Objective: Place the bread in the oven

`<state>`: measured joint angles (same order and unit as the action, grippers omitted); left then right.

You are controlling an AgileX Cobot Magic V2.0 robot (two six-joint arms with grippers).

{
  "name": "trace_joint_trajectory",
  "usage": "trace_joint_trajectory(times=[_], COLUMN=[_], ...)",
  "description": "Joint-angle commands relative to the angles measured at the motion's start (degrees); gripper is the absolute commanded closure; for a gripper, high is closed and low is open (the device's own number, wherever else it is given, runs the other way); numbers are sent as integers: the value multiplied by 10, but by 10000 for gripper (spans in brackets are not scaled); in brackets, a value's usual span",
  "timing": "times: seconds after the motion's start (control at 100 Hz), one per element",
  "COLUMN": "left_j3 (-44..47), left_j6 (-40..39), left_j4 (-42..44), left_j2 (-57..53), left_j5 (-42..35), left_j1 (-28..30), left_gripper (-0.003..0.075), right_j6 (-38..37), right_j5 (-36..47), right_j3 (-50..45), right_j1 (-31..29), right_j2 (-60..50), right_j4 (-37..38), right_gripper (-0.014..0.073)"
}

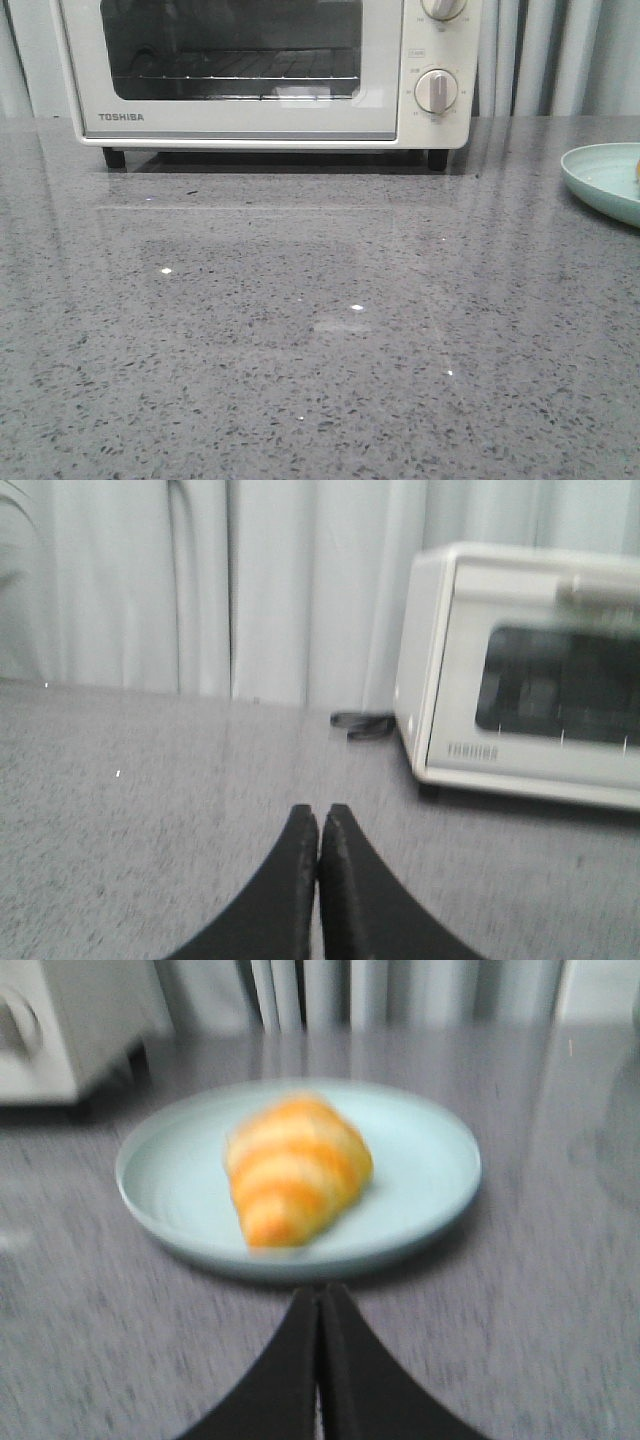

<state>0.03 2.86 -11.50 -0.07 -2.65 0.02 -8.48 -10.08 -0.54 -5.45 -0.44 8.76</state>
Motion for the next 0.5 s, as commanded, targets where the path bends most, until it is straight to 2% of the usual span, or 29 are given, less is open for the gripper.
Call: trace_joint_trajectory(times=[0.0,0.07,0.24,0.38,0.49], left_j3=[13,13,13,13,13], left_j6=[-3,-3,-3,-3,-4], left_j4=[-59,-95,-104,-105,-105], left_j2=[-16,-16,-16,-16,-16], left_j5=[-78,-111,-130,-136,-136], left_j1=[0,0,0,0,0], left_gripper=[741,741,741,741,741], right_j6=[1,1,1,1,-2], right_j5=[117,181,317,368,358], right_j3=[-15,-15,-15,-15,-15], right_j1=[0,0,0,0,0], right_j2=[-11,-11,-11,-11,-11], right_j4=[7,7,7,7,7], right_gripper=[669,669,669,669,669])
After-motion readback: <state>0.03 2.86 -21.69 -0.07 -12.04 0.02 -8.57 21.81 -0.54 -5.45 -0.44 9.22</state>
